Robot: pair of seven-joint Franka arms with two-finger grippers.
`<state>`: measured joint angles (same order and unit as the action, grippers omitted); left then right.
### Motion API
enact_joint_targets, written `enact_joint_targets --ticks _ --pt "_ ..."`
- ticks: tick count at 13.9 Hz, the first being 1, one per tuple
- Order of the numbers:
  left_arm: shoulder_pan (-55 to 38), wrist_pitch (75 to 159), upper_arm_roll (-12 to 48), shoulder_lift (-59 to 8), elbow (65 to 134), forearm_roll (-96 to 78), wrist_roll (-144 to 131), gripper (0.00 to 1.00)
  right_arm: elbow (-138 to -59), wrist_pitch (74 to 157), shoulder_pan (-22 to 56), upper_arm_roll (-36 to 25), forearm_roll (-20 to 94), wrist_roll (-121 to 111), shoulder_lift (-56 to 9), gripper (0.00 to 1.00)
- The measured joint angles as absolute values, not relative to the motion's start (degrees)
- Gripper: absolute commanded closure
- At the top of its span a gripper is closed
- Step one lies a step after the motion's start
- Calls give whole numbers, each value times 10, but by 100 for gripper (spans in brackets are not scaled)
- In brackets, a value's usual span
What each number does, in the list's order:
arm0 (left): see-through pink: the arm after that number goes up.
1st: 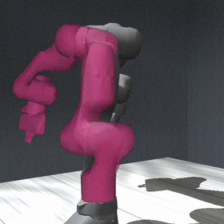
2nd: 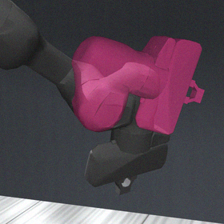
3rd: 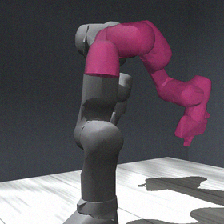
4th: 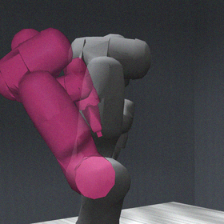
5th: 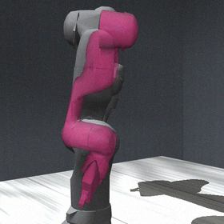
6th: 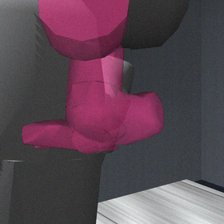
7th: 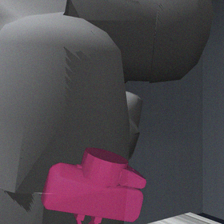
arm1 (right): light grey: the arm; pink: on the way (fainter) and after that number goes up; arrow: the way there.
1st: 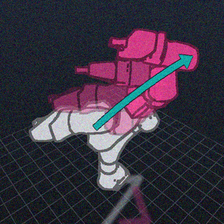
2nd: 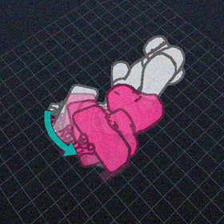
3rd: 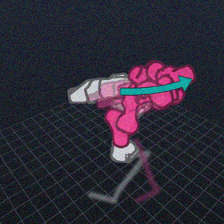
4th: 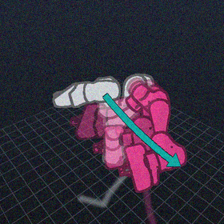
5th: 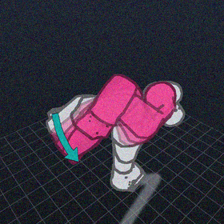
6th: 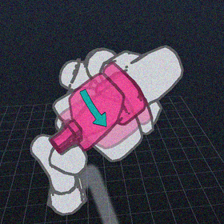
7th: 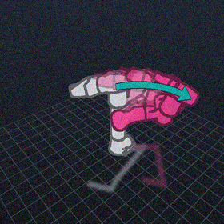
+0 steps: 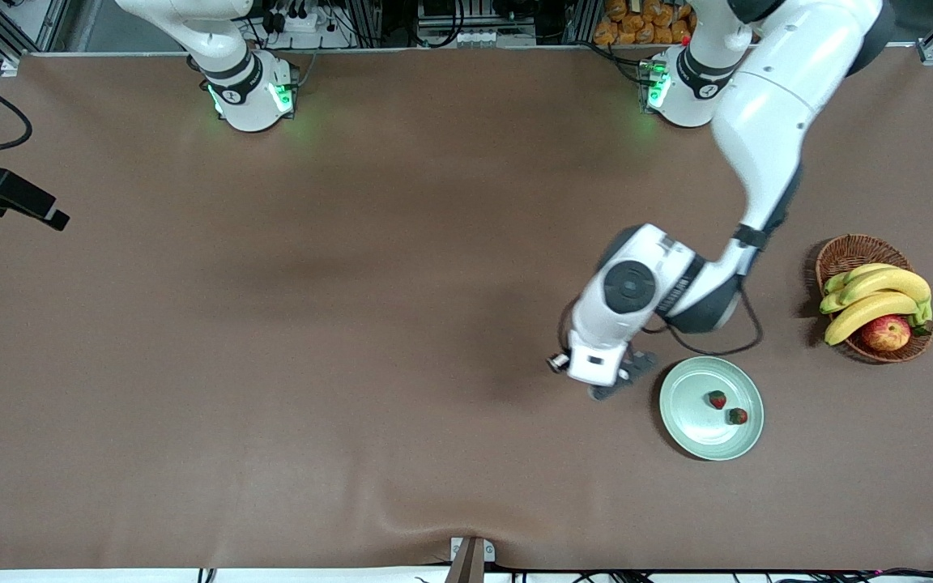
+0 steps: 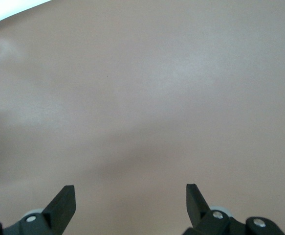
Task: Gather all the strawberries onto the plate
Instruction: 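Grasp the strawberry with the left gripper and drop it on the plate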
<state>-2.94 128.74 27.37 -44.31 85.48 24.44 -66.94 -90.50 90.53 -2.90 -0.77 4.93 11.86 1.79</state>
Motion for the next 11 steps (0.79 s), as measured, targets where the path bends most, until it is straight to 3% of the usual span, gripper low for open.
enact_joint_targets --ticks 7,8,9,11 --pt "101 1290 271 -456 851 251 -465 100 -899 904 -29 -6 48 119 11 0" --pt "105 1294 271 -462 851 251 -458 67 -899 904 -29 -6 46 119 11 0" --pt "106 1296 268 -467 851 251 -451 1 -899 900 -29 -5 41 118 10 0" --pt "106 1300 265 -471 851 253 -440 0 -899 887 -29 -3 28 118 10 0"
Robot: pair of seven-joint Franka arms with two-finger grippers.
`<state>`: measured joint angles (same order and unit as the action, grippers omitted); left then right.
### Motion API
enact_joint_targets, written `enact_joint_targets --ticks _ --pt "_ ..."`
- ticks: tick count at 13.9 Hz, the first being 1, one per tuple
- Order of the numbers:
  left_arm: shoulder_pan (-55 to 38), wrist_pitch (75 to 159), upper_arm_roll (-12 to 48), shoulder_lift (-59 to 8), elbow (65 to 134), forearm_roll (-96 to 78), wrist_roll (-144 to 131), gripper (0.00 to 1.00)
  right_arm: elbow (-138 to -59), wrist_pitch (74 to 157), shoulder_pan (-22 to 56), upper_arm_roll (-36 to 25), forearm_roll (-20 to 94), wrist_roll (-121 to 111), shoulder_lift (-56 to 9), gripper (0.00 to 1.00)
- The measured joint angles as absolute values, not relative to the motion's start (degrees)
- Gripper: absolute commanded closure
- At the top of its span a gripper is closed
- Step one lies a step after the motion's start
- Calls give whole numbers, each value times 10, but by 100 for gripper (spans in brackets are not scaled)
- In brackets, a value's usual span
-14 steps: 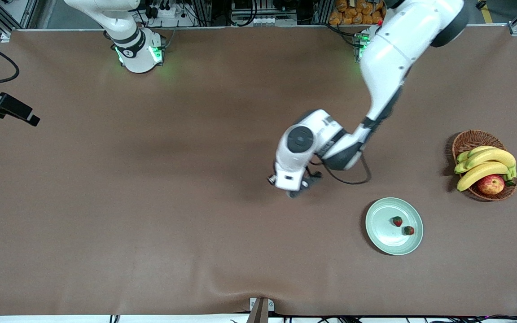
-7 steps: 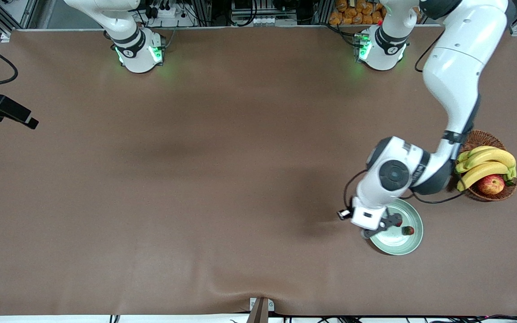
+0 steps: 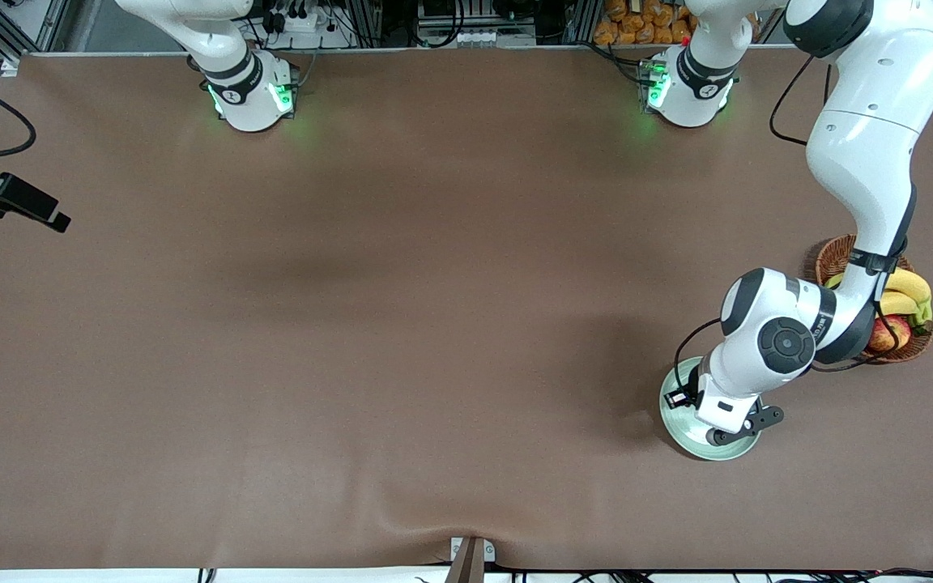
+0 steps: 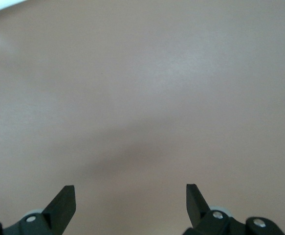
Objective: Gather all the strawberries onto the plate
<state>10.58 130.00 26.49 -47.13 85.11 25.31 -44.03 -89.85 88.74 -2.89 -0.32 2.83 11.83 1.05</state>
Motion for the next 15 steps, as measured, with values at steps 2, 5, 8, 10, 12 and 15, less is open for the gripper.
enact_joint_targets --ticks 2,5,8,10,12,15 --pt "110 1301 265 -469 845 257 -439 0 -898 882 -29 -2 22 118 10 0" --pt "112 1296 270 -444 839 257 -436 0 -896 882 -29 -1 21 118 11 0" --pt "113 1245 298 -386 842 257 -431 0 -892 881 -29 0 19 118 10 0" --pt "127 1184 333 -340 848 256 -427 0 -885 880 -29 -1 16 118 11 0" --pt "160 1126 383 -306 857 252 -418 0 -880 878 -29 -2 8 118 11 0" --pt "135 1069 367 -243 860 176 -370 0 -879 875 -29 -4 3 118 11 0"
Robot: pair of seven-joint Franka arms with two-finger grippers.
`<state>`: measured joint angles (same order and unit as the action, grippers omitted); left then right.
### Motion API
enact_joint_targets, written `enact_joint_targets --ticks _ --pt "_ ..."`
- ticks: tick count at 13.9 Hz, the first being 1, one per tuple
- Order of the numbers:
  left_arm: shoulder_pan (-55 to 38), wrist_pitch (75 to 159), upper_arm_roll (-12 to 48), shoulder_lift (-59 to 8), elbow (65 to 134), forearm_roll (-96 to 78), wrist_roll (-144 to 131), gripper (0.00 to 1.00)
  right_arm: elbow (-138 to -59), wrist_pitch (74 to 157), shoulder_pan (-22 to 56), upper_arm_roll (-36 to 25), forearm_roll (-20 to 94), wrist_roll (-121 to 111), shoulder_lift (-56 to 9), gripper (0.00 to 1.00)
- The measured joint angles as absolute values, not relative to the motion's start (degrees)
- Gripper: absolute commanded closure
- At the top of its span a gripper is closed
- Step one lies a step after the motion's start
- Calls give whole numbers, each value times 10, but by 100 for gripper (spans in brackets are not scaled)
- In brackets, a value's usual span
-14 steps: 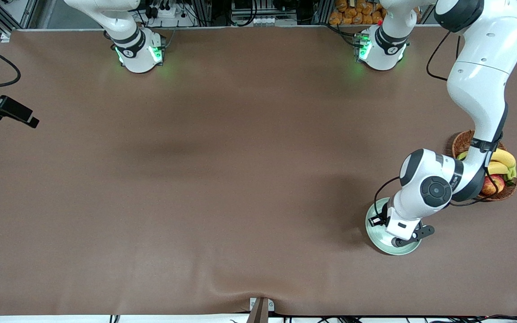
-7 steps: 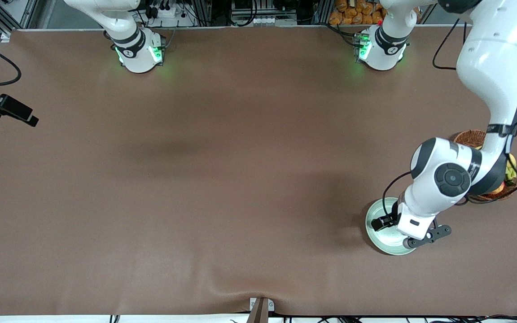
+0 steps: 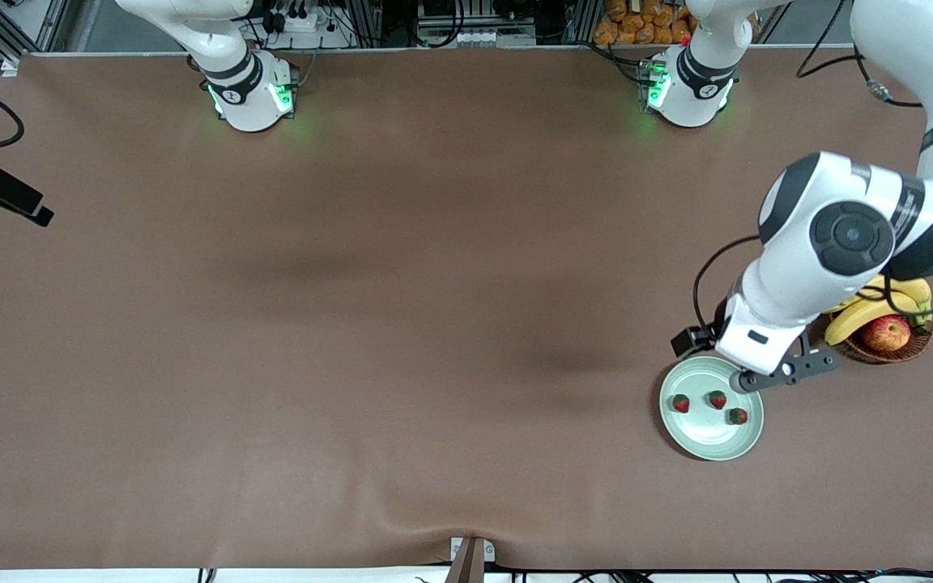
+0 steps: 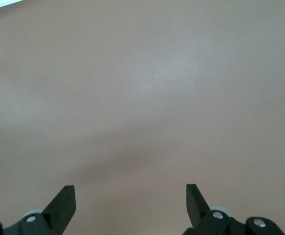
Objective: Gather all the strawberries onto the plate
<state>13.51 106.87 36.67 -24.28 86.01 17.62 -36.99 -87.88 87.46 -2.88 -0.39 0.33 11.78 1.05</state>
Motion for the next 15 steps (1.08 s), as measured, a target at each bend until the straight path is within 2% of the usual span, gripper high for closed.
enact_joint_targets --ticks 3,6,8,11,15 --pt "44 1015 251 -162 866 96 -276 0 -878 861 -28 0 2 118 10 0" --pt "-12 961 141 -79 890 43 -147 0 -876 861 -29 -3 -1 118 11 0" --pt "-26 920 89 -35 901 32 -75 0 -873 861 -30 -6 -4 118 11 0" --pt "-26 873 57 0 905 30 -43 0 -867 861 -34 -8 -5 118 11 0" --pt "-22 841 54 16 896 30 -41 0 -866 861 -34 -8 -5 118 11 0"
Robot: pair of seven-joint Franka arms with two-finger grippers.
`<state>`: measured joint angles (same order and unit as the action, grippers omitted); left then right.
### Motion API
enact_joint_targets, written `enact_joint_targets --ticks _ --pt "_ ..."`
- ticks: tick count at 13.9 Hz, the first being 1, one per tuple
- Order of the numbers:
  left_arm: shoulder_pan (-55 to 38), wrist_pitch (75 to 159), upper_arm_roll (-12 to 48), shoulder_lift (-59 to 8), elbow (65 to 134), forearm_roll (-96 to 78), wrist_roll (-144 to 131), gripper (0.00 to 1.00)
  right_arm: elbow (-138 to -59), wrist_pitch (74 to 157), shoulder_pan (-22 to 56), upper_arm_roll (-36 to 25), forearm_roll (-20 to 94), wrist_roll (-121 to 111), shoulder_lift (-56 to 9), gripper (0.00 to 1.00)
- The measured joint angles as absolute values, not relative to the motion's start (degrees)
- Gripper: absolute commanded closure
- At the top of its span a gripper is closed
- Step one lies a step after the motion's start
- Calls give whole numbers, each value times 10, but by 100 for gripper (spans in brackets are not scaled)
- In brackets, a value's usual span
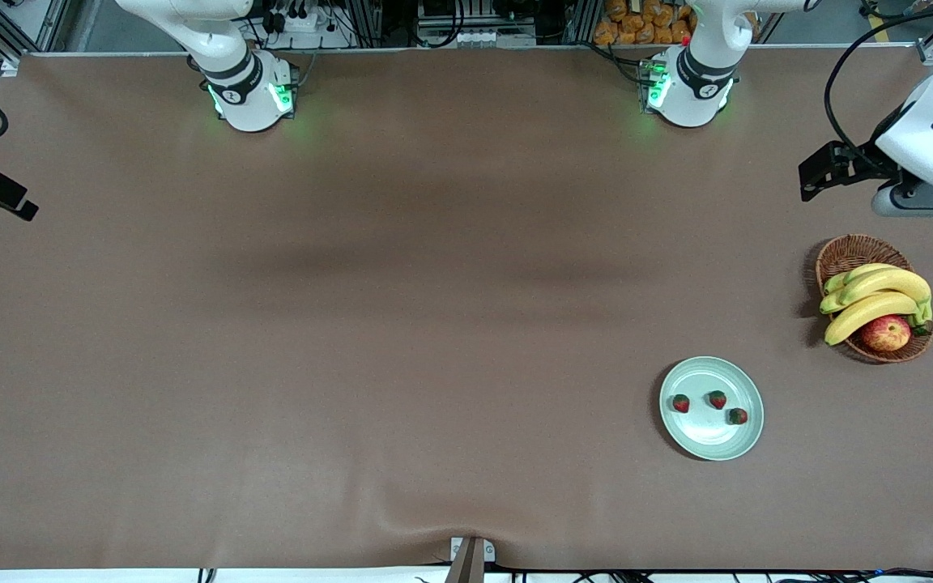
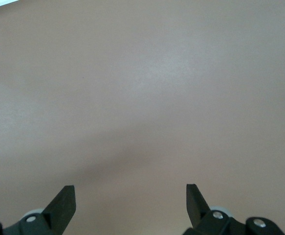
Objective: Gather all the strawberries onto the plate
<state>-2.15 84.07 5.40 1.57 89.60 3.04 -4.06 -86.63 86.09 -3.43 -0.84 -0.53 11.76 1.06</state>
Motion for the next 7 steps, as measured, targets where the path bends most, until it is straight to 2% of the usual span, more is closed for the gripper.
enact_joint_targets --ticks 7 --pt "-16 831 53 17 889 25 3 0 -866 864 -34 -8 -5 118 11 0"
